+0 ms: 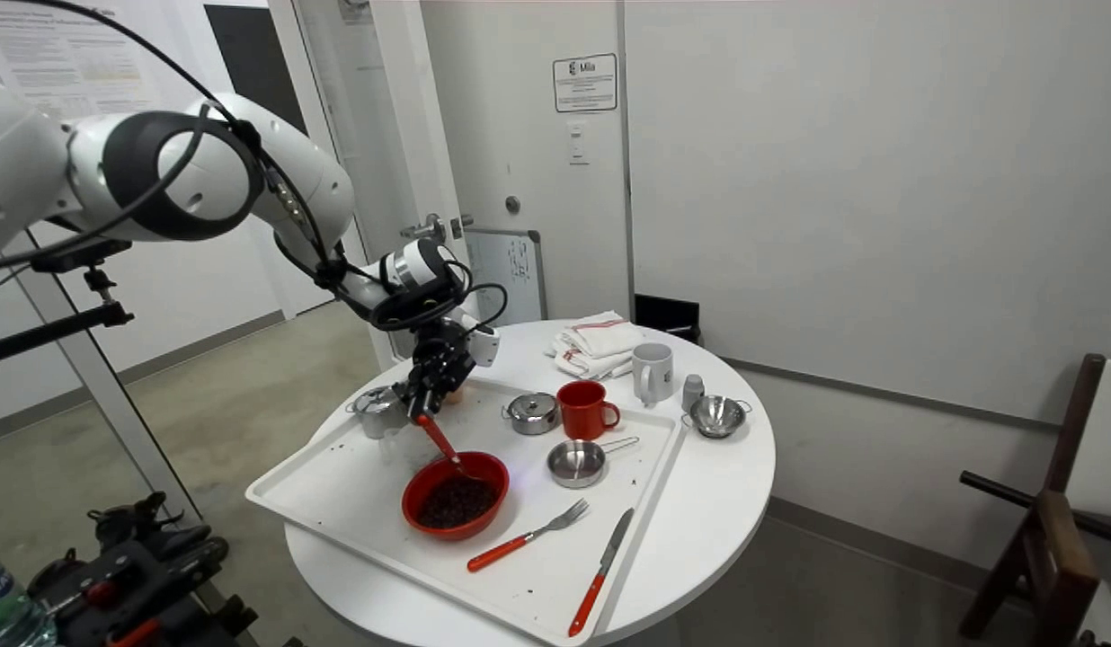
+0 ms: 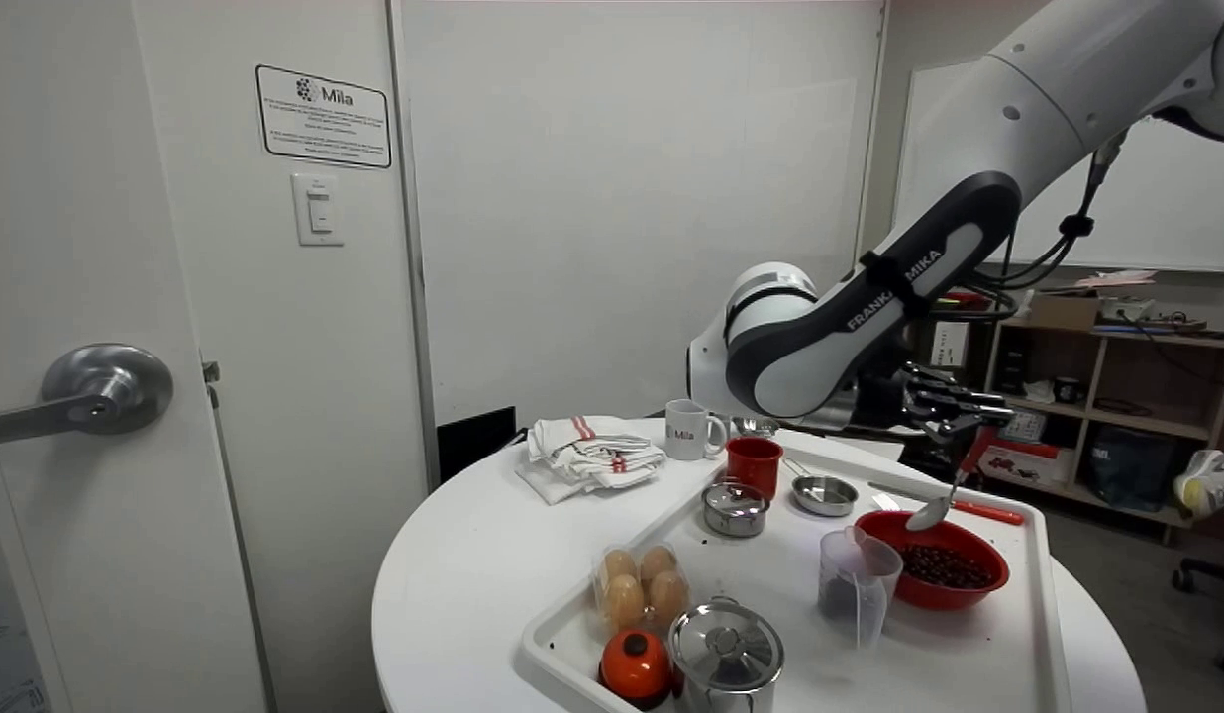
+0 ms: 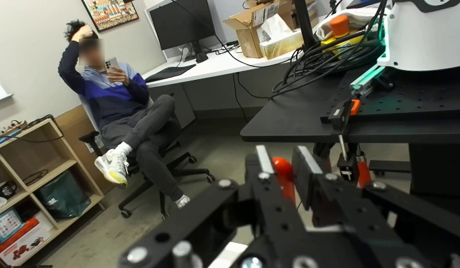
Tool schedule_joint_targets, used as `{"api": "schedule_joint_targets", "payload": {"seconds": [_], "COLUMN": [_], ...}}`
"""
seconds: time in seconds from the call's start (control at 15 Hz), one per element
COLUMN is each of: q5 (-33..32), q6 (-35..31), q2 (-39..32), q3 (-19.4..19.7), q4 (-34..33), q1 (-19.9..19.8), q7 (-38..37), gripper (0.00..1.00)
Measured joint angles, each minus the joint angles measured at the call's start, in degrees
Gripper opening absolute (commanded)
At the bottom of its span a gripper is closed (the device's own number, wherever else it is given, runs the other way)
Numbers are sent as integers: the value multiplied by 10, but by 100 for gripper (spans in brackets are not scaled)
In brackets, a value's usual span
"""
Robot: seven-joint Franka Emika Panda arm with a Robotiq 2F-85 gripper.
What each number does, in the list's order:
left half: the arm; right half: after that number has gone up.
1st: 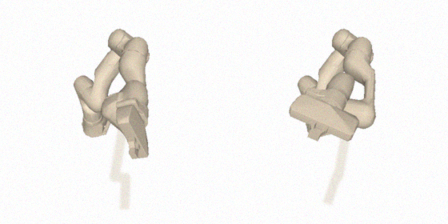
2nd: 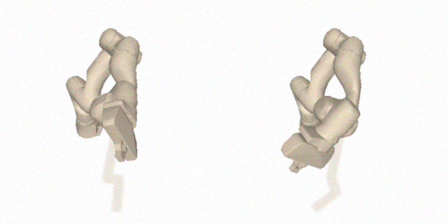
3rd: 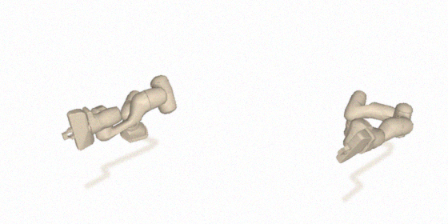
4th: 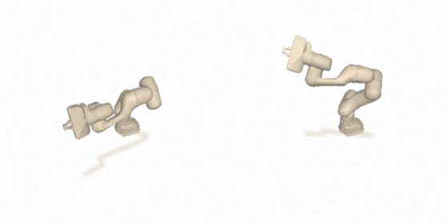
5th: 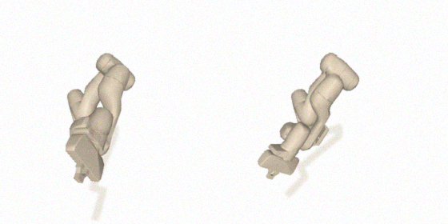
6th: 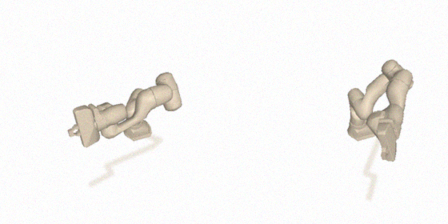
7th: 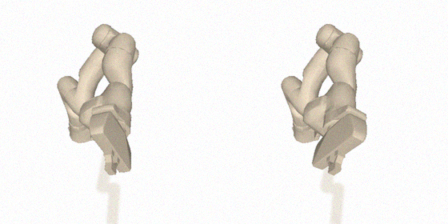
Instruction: Use the spoon to mix the contents of the bowl and then put it back
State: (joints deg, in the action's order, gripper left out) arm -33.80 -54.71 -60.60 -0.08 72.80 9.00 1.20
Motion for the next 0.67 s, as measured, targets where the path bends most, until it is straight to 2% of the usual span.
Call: {"api": "schedule_joint_targets", "payload": {"seconds": [0.67], "q5": [9], "q6": [13], "q2": [-36], "q3": [-4], "q4": [-24], "q1": [-7], "q7": [52], "gripper": [9]}}
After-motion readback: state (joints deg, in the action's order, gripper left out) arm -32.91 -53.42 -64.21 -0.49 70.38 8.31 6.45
